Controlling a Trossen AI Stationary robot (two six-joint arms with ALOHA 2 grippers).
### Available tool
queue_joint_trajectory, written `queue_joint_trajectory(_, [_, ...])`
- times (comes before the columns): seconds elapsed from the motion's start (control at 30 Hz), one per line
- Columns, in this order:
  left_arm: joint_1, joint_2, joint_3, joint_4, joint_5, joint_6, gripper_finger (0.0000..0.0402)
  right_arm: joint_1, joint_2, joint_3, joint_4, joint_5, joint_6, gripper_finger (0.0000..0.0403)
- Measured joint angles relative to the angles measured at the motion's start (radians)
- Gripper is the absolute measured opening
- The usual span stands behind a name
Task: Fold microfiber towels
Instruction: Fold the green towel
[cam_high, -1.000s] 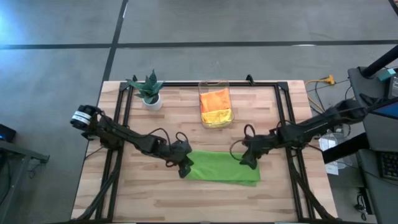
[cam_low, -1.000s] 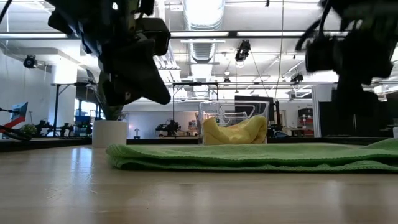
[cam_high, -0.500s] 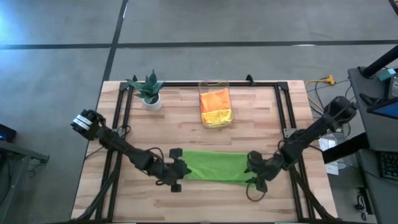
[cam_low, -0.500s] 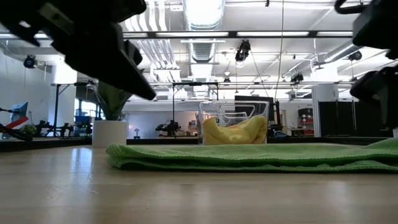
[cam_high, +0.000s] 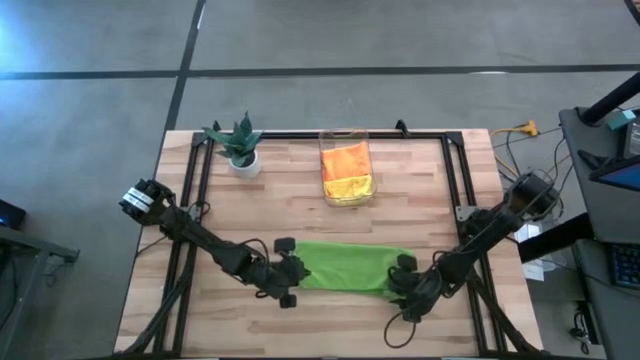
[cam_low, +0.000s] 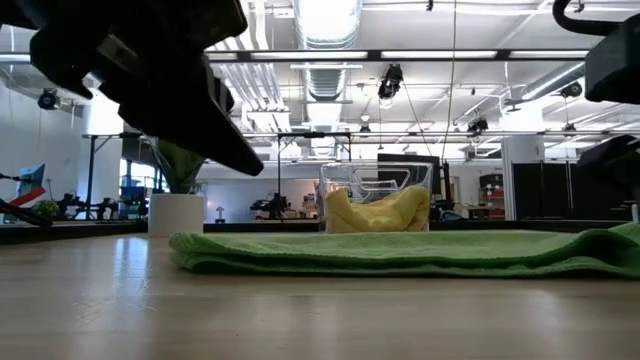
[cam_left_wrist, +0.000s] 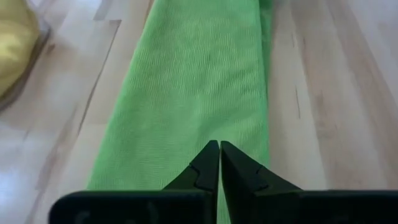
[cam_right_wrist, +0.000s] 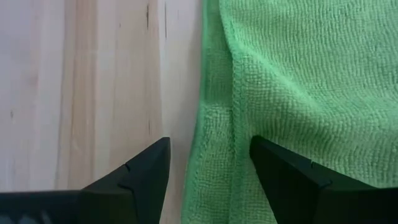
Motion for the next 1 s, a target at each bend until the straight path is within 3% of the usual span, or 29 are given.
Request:
queue_joint_trajectory(0.23, [-0.002, 0.043, 0.011, 0.035, 0.101, -0.038, 0.0001, 0.0, 0.015, 0.014, -0.013, 0.024, 0.0, 0.0199])
queue_joint_trajectory(0.57, [-0.004, 0.146, 0.027, 0.03, 0.262, -0.04, 0.001, 0.007, 0.015, 0.015, -0.058, 0.036, 0.002, 0.0068])
queue_joint_trajectory(0.77, [0.006, 0.15, 0.046, 0.03, 0.227, -0.039, 0.0088, 0.008, 0.017, 0.026, -0.071, 0.028, 0.006, 0.0021])
queue_joint_trajectory(1.0, [0.013, 0.159, 0.051, 0.03, 0.208, -0.037, 0.0202, 0.008, 0.017, 0.027, -0.072, 0.025, 0.007, 0.0015])
